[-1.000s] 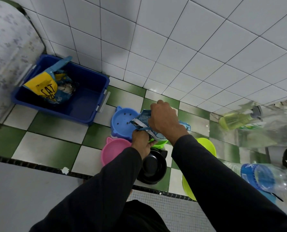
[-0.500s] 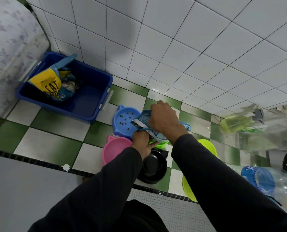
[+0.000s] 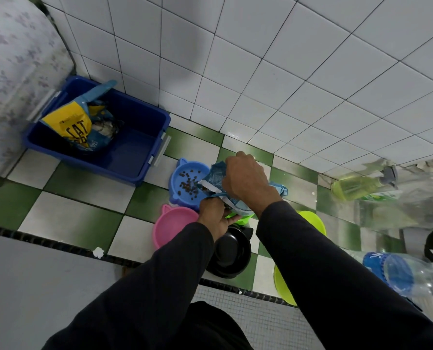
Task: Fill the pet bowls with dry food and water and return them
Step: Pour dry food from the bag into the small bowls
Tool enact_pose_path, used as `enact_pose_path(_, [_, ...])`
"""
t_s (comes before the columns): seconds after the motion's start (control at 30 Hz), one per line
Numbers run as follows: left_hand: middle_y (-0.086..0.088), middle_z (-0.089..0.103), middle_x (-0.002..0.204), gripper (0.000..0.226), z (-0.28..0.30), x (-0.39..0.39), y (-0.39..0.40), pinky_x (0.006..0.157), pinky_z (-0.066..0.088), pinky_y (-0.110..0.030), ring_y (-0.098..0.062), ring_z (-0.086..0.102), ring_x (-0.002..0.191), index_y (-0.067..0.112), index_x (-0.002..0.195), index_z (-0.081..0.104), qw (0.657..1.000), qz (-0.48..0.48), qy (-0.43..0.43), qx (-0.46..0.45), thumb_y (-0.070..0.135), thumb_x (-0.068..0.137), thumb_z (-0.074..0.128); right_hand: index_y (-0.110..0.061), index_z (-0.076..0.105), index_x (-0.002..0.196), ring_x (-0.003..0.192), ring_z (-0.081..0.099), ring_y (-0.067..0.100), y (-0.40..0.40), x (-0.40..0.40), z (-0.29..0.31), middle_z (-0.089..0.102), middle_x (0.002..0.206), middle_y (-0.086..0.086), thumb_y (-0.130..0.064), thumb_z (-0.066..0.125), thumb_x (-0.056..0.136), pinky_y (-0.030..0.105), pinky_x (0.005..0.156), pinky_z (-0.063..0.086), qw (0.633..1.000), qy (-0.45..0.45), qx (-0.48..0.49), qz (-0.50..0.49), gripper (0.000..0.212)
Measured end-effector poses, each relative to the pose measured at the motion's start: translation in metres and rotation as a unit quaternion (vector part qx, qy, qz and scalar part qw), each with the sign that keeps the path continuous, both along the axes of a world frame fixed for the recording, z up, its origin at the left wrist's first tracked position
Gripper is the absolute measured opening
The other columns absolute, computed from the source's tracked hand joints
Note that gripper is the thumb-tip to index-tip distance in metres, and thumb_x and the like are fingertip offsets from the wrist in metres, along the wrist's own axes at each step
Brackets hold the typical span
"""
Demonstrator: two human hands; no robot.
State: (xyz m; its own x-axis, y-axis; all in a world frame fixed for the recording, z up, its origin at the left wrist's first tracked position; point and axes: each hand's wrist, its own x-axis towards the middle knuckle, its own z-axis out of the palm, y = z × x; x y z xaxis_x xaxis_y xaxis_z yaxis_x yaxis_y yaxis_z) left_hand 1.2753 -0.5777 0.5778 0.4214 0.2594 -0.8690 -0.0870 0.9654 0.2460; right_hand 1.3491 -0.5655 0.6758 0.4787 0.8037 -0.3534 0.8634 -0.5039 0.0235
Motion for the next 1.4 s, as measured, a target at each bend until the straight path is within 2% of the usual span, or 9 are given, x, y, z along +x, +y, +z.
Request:
enact_pose_path(0.17, [-0.018, 0.068, 0.125, 0.029, 0.0000, 0.0000, 0.0016, 0.069, 0.058, -0.051, -0.036, 0.065, 0.103, 0.010, 0.132, 0.061, 1.000, -0.003, -0.002, -0.006, 0.012, 0.107, 0.045, -0.008, 0.060, 0.125, 0.110, 0.054, 0.032, 0.0024, 0.0013, 0.0015, 0.055, 0.118, 0.016, -0.030, 0.065, 0.089, 0.046, 0.083, 0.052, 1.000, 0.008, -0.006, -0.004, 0.042])
enact_pose_path(0.4, [-0.019, 0.069, 0.123, 0.029, 0.0011, -0.0008, 0.0031, 0.070, 0.059, -0.052, -0.037, 0.066, 0.108, 0.009, 0.130, 0.062, 1.000, -0.007, -0.009, -0.010, 0.010, 0.106, 0.045, -0.007, 0.060, 0.122, 0.108, 0.054, 0.033, 0.0055, 0.0019, 0.0016, 0.055, 0.115, 0.015, -0.028, 0.064, 0.089, 0.047, 0.083, 0.053, 1.000, 0.009, -0.008, -0.007, 0.040])
enact_pose_path(0.6, [-0.019, 0.068, 0.127, 0.029, 0.0024, -0.0004, 0.0028, 0.080, 0.056, -0.056, -0.039, 0.063, 0.116, 0.011, 0.131, 0.061, 1.000, -0.011, -0.020, -0.014, 0.013, 0.108, 0.044, -0.008, 0.060, 0.123, 0.109, 0.054, 0.032, 0.0045, 0.0026, -0.0001, 0.055, 0.117, 0.015, -0.029, 0.066, 0.088, 0.048, 0.086, 0.054, 1.000, 0.016, -0.004, -0.014, 0.041])
enact_pose_path(0.73, [-0.018, 0.068, 0.125, 0.026, 0.0024, -0.0016, 0.0030, 0.072, 0.058, -0.053, -0.037, 0.065, 0.109, 0.012, 0.128, 0.062, 0.999, -0.008, -0.027, -0.016, 0.013, 0.107, 0.045, -0.008, 0.060, 0.124, 0.110, 0.054, 0.032, 0.0039, 0.0029, -0.0012, 0.056, 0.118, 0.015, -0.029, 0.066, 0.088, 0.048, 0.087, 0.054, 1.000, 0.021, 0.002, -0.016, 0.042])
enact_pose_path(0.83, [-0.018, 0.068, 0.124, 0.024, 0.0030, -0.0029, 0.0036, 0.074, 0.057, -0.054, -0.036, 0.065, 0.107, 0.013, 0.122, 0.063, 0.999, -0.002, -0.029, -0.020, 0.012, 0.107, 0.045, -0.008, 0.060, 0.124, 0.110, 0.054, 0.032, 0.0040, 0.0031, -0.0016, 0.056, 0.118, 0.015, -0.029, 0.066, 0.088, 0.048, 0.087, 0.054, 1.000, 0.023, 0.004, -0.018, 0.043])
enact_pose_path(0.97, [-0.018, 0.068, 0.127, 0.029, 0.0053, -0.0035, 0.0024, 0.072, 0.057, -0.053, -0.038, 0.064, 0.112, 0.012, 0.130, 0.061, 0.999, -0.003, -0.030, -0.022, 0.012, 0.106, 0.046, -0.008, 0.060, 0.124, 0.110, 0.054, 0.032, 0.0047, 0.0026, -0.0022, 0.055, 0.117, 0.015, -0.030, 0.065, 0.088, 0.047, 0.086, 0.053, 1.000, 0.022, 0.005, -0.014, 0.043])
enact_pose_path(1.07, [-0.018, 0.068, 0.126, 0.027, 0.0060, -0.0036, 0.0020, 0.071, 0.057, -0.053, -0.039, 0.064, 0.114, 0.012, 0.129, 0.061, 0.999, 0.003, -0.037, -0.028, 0.012, 0.107, 0.046, -0.007, 0.061, 0.124, 0.109, 0.054, 0.033, 0.0060, 0.0022, -0.0015, 0.055, 0.117, 0.016, -0.028, 0.064, 0.089, 0.046, 0.085, 0.054, 1.000, 0.016, 0.003, -0.008, 0.041])
enact_pose_path(1.2, [-0.016, 0.069, 0.118, 0.020, 0.0053, -0.0038, 0.0034, 0.070, 0.057, -0.053, -0.036, 0.066, 0.102, 0.015, 0.118, 0.064, 0.998, 0.000, -0.046, -0.030, 0.011, 0.107, 0.048, -0.006, 0.060, 0.123, 0.108, 0.054, 0.033, 0.0068, 0.0018, -0.0006, 0.055, 0.117, 0.017, -0.027, 0.063, 0.090, 0.044, 0.083, 0.053, 1.000, 0.014, 0.006, 0.000, 0.040])
enact_pose_path(1.4, [-0.016, 0.069, 0.120, 0.021, 0.0061, -0.0044, 0.0032, 0.074, 0.057, -0.053, -0.036, 0.065, 0.104, 0.015, 0.120, 0.063, 0.998, 0.007, -0.053, -0.032, 0.010, 0.106, 0.048, -0.007, 0.060, 0.125, 0.108, 0.054, 0.031, 0.0083, 0.0014, -0.0007, 0.055, 0.117, 0.016, -0.029, 0.064, 0.089, 0.042, 0.083, 0.052, 1.000, 0.022, 0.012, -0.004, 0.042])
